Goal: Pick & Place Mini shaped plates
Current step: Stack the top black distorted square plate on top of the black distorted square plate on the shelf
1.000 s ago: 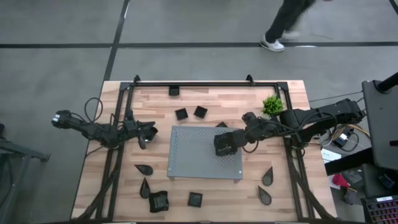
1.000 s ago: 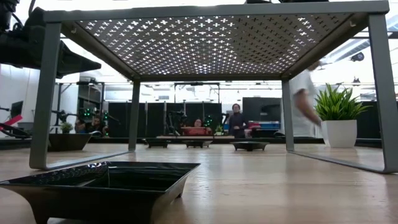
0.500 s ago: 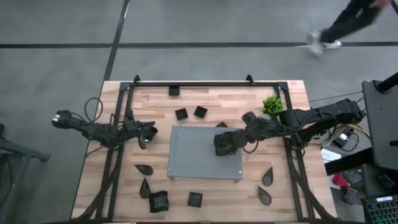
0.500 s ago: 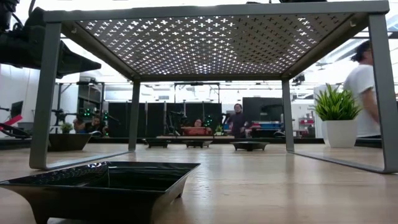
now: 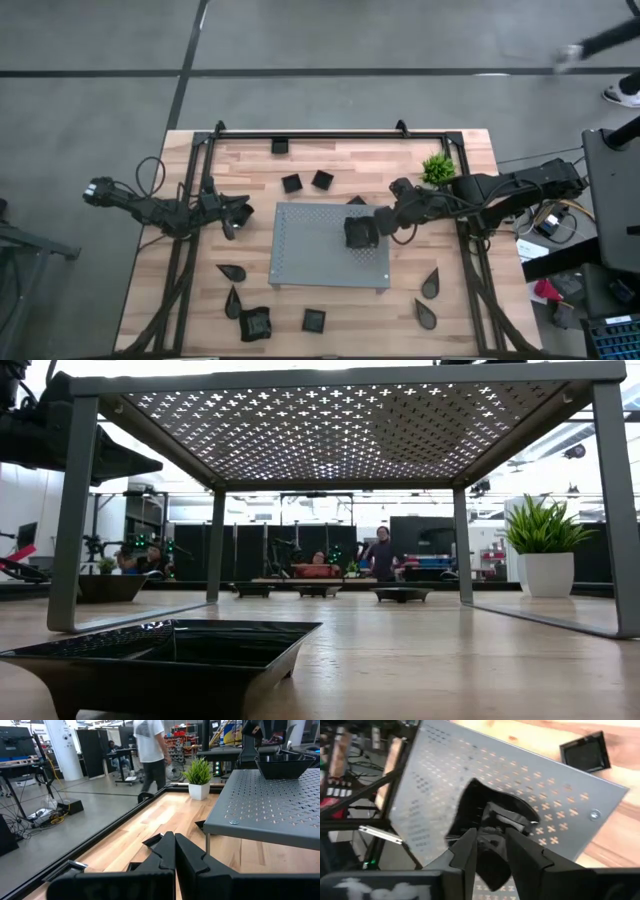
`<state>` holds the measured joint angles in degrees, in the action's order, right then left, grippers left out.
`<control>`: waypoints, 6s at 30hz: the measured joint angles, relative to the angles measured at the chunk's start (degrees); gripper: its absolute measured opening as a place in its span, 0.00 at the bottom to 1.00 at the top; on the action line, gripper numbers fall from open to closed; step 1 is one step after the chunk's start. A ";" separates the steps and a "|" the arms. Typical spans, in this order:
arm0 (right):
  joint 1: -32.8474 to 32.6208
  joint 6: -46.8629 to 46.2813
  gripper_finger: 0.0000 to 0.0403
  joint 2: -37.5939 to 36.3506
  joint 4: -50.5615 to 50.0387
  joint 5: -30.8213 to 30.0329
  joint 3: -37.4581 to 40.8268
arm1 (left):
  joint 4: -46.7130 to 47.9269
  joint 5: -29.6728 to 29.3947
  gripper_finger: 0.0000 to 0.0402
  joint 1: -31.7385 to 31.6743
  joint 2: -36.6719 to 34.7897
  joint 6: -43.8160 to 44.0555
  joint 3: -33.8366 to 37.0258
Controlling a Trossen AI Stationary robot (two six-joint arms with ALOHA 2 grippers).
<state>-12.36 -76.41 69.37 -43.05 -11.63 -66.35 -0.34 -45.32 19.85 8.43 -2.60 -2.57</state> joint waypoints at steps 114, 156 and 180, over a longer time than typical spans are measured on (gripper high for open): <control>-22.75 75.52 0.02 -64.81 38.36 -16.93 48.92 | 7.32 -0.79 0.17 -0.09 7.65 36.05 -13.87; -22.60 73.58 0.02 -68.42 29.75 -15.35 61.18 | 59.45 27.61 0.43 -32.54 45.13 47.24 -34.67; -22.60 73.50 0.02 -68.48 29.95 -15.35 61.25 | 55.40 27.04 0.43 -37.38 56.92 41.91 -33.75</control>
<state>-34.96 -2.91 0.89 -13.10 -26.98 -5.10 55.06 -18.28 -17.53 65.35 39.31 -36.32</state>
